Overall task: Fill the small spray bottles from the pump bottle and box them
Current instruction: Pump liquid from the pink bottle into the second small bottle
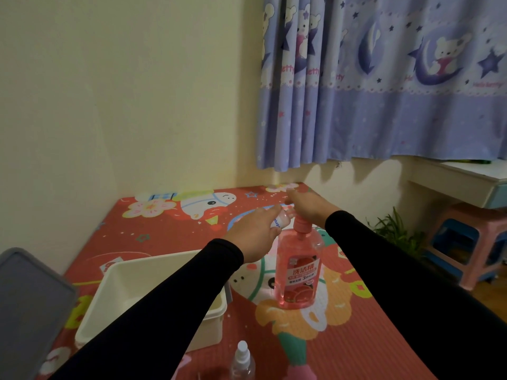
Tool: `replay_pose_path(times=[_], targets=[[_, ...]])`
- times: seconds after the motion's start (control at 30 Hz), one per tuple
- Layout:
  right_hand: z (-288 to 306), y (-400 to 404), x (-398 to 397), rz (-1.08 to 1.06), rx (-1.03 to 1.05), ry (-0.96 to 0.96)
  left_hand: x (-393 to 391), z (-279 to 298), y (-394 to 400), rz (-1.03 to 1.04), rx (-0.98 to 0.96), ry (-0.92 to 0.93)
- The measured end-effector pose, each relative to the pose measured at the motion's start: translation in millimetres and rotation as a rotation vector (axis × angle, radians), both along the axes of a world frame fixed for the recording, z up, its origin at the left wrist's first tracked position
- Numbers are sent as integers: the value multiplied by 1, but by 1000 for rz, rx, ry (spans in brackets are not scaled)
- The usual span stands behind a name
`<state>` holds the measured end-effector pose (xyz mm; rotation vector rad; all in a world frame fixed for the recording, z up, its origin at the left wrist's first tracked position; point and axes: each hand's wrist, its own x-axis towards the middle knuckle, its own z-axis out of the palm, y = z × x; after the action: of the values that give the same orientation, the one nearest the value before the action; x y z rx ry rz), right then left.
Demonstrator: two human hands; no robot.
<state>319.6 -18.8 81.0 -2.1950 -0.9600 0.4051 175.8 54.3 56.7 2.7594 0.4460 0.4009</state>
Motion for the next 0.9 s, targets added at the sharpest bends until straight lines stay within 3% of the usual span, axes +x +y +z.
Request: replay_pose_path(times=[0.57, 0.67, 0.9], targets=[[2, -2, 0, 33, -90, -142, 0, -1, -2, 2, -5, 4], [10, -4, -2, 18, -50, -71, 0, 7, 0, -14, -20, -2], [8, -4, -2, -7, -7, -117, 1, 3, 0, -15, -9, -19]])
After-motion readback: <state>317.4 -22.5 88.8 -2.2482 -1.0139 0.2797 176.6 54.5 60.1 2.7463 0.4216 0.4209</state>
